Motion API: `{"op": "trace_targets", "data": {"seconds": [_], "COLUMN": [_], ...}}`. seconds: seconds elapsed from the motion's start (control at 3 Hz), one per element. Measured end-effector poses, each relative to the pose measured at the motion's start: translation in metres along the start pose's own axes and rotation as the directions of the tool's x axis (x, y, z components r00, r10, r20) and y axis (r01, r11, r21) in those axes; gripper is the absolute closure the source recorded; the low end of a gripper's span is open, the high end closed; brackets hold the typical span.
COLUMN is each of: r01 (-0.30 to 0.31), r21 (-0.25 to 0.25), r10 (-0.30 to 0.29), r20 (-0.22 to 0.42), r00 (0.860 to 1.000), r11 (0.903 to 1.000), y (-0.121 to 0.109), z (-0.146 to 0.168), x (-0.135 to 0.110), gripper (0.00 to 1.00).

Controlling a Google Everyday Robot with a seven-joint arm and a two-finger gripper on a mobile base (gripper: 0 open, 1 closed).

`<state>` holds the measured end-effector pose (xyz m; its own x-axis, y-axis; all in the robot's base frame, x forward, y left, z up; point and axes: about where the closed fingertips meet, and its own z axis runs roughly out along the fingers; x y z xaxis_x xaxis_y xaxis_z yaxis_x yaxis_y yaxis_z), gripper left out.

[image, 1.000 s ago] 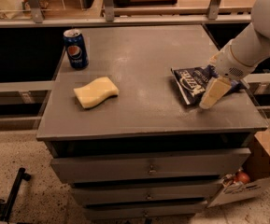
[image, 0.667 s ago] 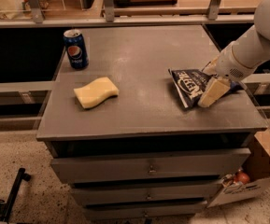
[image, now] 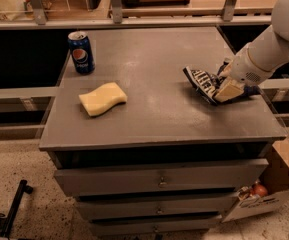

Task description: Move blue chip bag near sponge

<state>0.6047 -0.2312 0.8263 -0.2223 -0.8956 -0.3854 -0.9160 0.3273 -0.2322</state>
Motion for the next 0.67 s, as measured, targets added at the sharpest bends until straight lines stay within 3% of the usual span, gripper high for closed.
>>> {"op": "trace_targets", "data": {"seconds": [0.33,0.67], "r01": [0.061,0.13], "r21": [0.047,0.118], "r10": [-0.064,-0.143], "r20": [0.06,0.108], "r00": [0.996,0.984], "r11": [0.997,0.9844], "y": [-0.004,-0.007], "z": [-0.025,-0.056], "x": [-0.022,-0.049], "gripper": [1.0,1.0]}}
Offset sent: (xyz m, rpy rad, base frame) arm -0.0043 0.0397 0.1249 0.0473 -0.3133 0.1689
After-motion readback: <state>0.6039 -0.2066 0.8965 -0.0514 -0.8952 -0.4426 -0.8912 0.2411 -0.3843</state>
